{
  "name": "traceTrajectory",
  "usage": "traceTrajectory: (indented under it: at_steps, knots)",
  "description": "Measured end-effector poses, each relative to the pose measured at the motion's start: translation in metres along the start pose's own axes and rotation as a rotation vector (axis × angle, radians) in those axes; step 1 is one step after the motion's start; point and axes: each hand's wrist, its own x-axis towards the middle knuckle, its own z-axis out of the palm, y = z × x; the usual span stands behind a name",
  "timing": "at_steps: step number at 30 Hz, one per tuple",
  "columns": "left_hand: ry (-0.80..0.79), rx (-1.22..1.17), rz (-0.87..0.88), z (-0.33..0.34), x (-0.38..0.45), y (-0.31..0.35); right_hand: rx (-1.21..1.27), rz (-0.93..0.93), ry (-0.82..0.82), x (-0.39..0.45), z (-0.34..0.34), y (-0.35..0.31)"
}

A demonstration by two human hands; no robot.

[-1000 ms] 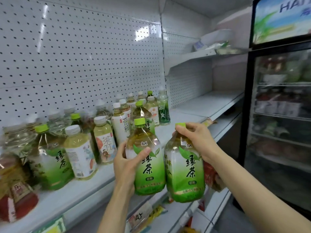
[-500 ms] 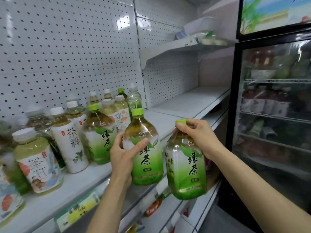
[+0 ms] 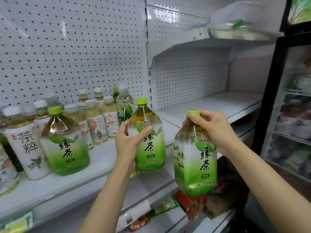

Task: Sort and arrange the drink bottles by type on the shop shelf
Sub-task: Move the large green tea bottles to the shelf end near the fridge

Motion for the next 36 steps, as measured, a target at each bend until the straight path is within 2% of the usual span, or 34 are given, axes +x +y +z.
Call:
traceTrajectory:
  at_steps: [15,23,28,30,34,36]
  knots:
    - [0.059,0.183,0.084,0.07,0.134,-0.062,0.09,-0.158,-0.036,0.154,-0.032,0.022]
    - [0.184,0.213,0.001,0.088,0.171,-0.087,0.112,-0.206,-0.126,0.244,-0.027,0.05]
    - [0.182,0.274,-0.034,0.09,0.189,-0.093,0.145,-0.195,-0.152,0.29,-0.014,0.075]
    - [0.19,0.335,-0.027,0.09,0.195,-0.097,0.135,-0.203,-0.167,0.303,-0.008,0.082]
    - [0.186,0.609,0.015,0.083,0.202,-0.106,0.061,-0.245,-0.196,0.325,0.002,0.098]
    - [0.192,0.645,0.004,0.084,0.2,-0.104,0.056,-0.255,-0.202,0.337,0.006,0.107]
